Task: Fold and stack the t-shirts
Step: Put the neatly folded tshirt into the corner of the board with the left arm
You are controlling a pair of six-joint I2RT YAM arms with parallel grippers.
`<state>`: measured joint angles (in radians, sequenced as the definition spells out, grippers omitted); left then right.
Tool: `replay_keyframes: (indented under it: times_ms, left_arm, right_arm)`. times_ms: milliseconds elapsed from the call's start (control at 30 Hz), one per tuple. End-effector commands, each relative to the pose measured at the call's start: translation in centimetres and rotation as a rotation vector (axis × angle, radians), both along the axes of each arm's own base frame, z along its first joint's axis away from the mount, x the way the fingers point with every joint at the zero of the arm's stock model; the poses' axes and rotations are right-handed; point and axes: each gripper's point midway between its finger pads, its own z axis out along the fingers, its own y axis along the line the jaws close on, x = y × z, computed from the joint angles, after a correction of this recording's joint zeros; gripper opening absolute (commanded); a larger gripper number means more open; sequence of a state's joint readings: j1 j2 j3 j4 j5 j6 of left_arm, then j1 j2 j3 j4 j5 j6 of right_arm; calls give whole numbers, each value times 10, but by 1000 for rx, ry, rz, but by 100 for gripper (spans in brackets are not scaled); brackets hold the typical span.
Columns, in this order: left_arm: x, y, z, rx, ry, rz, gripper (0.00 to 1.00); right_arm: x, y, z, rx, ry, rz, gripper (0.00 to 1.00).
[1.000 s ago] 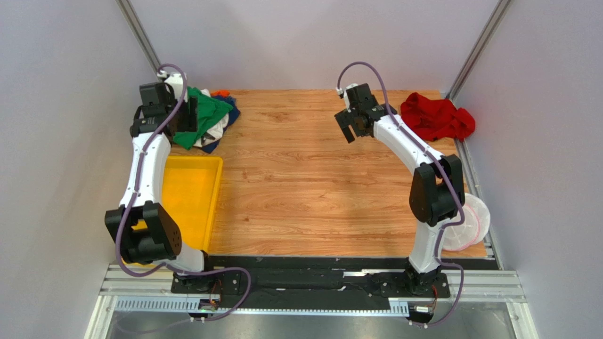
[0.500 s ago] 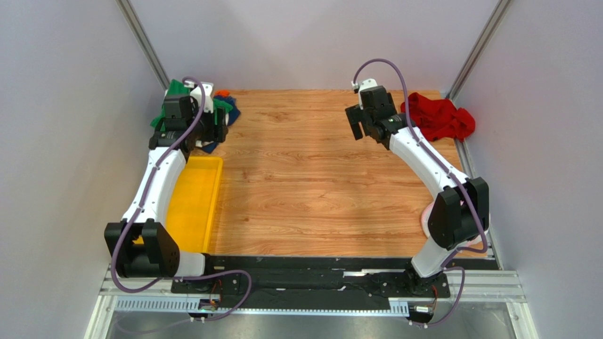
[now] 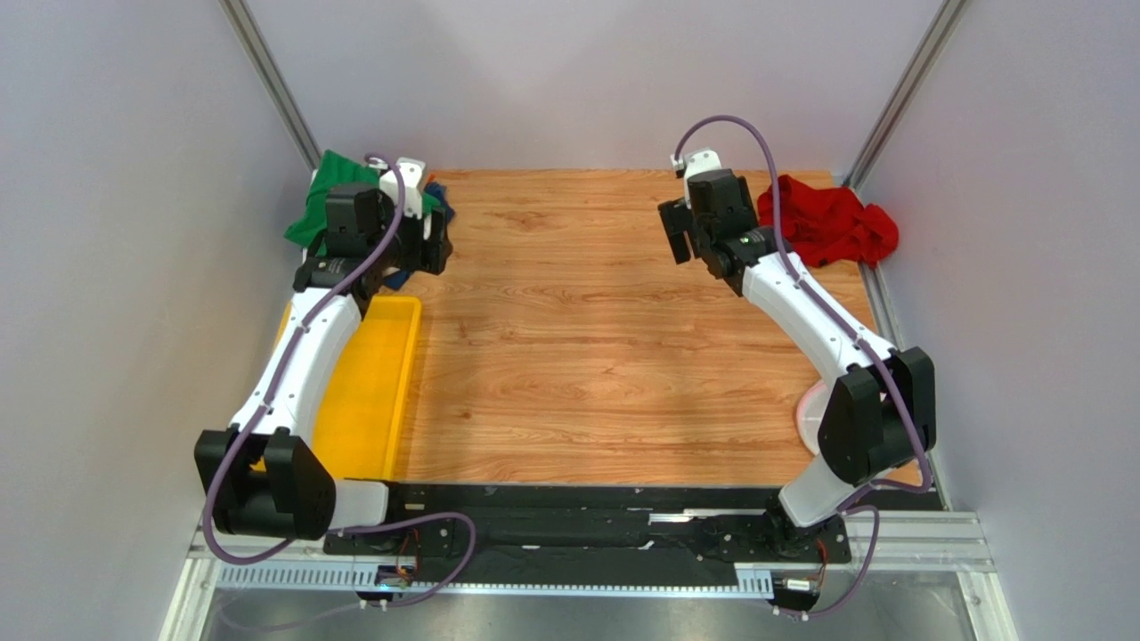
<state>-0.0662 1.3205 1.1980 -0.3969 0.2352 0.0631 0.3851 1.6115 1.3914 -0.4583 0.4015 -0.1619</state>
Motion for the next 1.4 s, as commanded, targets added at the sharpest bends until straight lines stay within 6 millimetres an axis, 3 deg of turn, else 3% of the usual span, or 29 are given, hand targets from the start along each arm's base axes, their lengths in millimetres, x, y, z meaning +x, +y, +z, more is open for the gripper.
replay_keyframes:
  times_ms: [0, 500, 1367]
  left_arm:
    - [1, -11, 25, 10, -101, -44, 79]
    - [4, -17, 21, 44, -110, -56, 81]
    - [9, -36, 32, 61, -186, -101, 82]
  right_arm:
    - [3, 1, 35, 35, -120, -6, 88]
    - [-1, -1, 34, 33, -131, -2, 87]
    - [-3, -3, 35, 32, -150, -5, 84]
